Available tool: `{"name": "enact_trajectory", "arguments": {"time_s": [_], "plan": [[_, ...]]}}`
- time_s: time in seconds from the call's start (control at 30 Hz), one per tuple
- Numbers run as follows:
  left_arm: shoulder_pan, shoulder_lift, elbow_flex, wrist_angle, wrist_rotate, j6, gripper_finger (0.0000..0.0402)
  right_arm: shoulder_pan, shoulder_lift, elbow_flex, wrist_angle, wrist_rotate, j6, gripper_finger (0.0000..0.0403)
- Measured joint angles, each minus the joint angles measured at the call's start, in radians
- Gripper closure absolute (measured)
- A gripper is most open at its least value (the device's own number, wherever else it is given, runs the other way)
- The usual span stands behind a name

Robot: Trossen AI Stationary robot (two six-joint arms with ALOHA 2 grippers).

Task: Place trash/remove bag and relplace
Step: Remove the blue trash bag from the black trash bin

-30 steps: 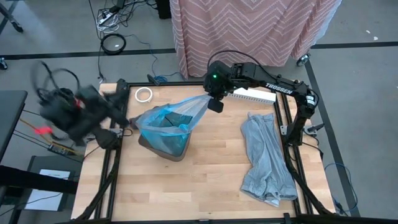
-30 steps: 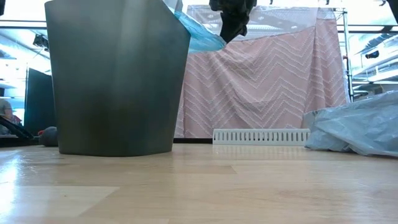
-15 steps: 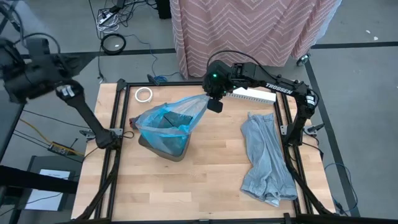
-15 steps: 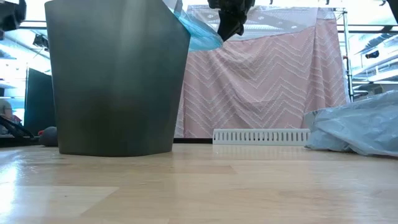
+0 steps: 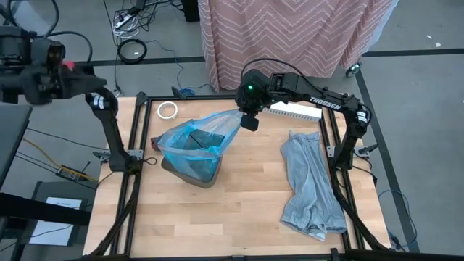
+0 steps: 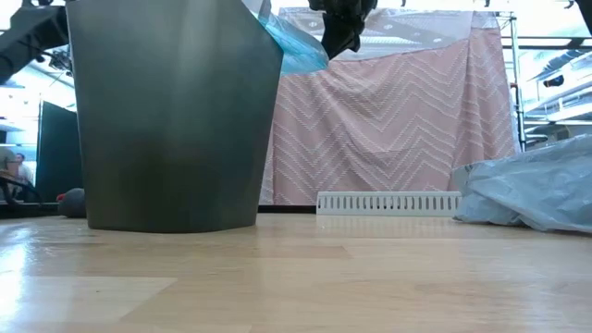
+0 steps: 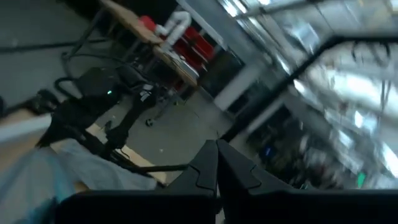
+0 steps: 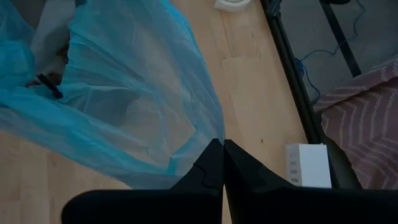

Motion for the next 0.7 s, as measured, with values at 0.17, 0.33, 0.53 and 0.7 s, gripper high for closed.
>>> {"name": "enact_trajectory", "arguments": {"time_s": [0.17, 0.33, 0.53, 0.7], "plan": [[-0.066, 0.002, -0.002, -0.169, 0.001, 0.021, 0.0397, 0.000, 0.000, 0.000, 0.000, 0.000, 0.000, 0.0403], [-0.064, 0.000, -0.002, -0.310, 0.003, 0.074, 0.0398, 0.000, 0.000, 0.000, 0.000, 0.000, 0.003, 0.0403], [0.084, 0.025, -0.022, -0.438, 0.002, 0.124, 0.0400, 0.000, 0.000, 0.000, 0.000, 0.000, 0.004, 0.0403], [0.325, 0.131, 0.057, 0.079, 0.165, 0.611, 0.0400, 0.000, 0.000, 0.000, 0.000, 0.000, 0.006, 0.0403]]}}
